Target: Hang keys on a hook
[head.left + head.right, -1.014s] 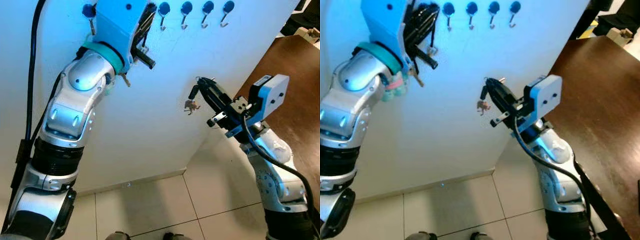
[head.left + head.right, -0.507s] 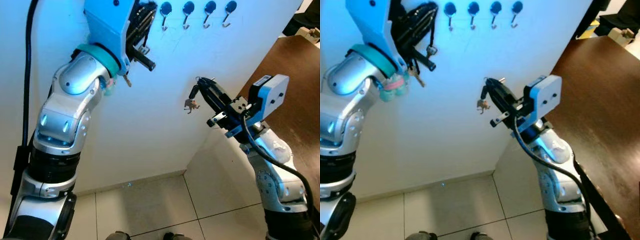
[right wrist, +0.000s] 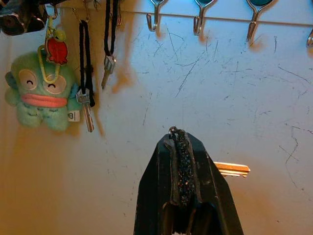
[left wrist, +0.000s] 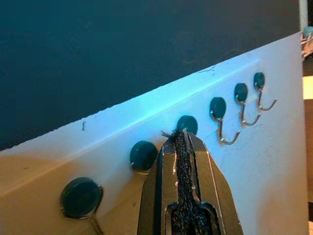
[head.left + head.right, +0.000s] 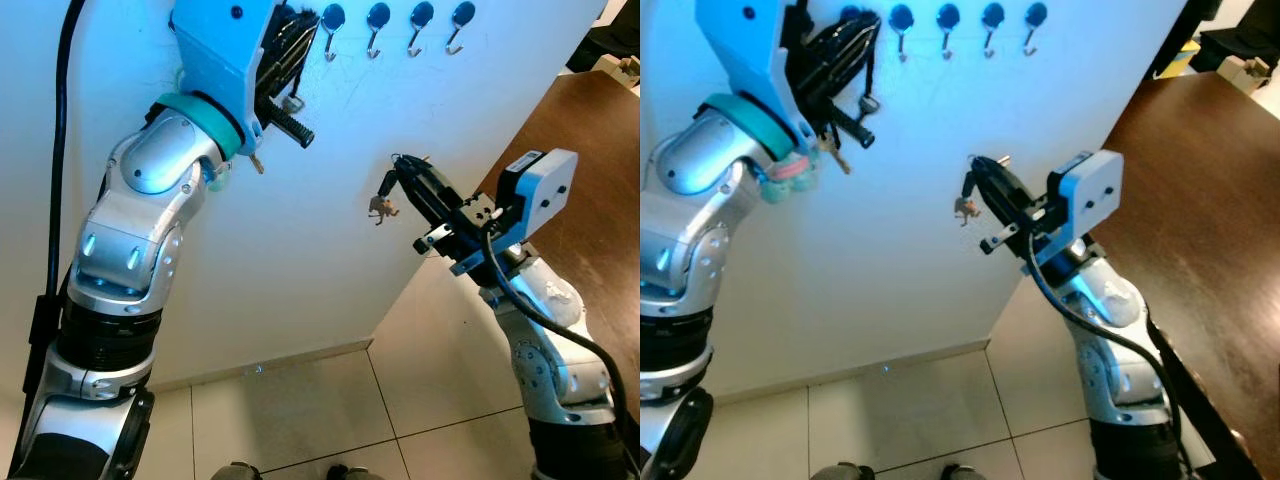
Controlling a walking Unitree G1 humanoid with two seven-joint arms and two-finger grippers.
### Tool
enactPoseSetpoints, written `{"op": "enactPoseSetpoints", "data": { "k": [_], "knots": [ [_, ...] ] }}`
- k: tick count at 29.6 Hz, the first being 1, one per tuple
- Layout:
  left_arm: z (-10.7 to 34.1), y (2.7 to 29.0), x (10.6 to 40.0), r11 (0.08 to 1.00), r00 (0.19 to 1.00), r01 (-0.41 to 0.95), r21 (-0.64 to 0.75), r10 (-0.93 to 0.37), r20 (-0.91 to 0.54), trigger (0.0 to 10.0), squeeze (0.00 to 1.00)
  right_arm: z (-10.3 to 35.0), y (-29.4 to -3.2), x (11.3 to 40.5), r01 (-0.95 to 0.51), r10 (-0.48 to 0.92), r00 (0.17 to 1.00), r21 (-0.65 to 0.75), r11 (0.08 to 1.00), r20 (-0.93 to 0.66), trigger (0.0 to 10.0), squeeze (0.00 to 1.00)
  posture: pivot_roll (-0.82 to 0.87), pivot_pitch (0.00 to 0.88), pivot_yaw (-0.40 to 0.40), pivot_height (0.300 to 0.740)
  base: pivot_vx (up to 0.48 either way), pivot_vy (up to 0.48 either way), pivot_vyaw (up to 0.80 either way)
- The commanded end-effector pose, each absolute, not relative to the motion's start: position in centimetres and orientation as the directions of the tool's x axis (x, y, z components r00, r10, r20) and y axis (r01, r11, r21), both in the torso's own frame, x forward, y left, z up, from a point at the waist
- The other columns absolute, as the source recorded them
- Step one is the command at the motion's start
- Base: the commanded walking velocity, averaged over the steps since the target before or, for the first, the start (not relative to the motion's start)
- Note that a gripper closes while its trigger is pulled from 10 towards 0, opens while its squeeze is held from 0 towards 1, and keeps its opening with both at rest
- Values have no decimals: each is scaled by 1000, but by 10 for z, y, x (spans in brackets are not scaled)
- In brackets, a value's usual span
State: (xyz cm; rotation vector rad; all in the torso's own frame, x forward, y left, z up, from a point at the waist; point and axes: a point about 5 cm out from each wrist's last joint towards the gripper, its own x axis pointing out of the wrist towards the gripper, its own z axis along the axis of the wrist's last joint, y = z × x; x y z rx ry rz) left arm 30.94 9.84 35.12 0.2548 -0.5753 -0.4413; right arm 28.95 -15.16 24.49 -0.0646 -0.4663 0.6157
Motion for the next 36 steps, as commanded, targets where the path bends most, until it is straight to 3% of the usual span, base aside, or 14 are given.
{"op": "enactPoseSetpoints", "data": {
  "k": [1, 36],
  "knots": [
    [347, 101, 313, 882, 770, 320, 347, -455, 448, 10000, 0, 239, -150, 289, -544, 572, 725, -191, 817, 384, 10000, 0, 110, 90, 30, 740, 0, 0, 0],
    [333, 119, 323, 911, 834, 247, 330, -373, 407, 10000, 0, 239, -150, 288, -547, 574, 724, -189, 816, 383, 10000, 0, 108, 92, 28, 740, 0, 0, 0]
  ]
}}
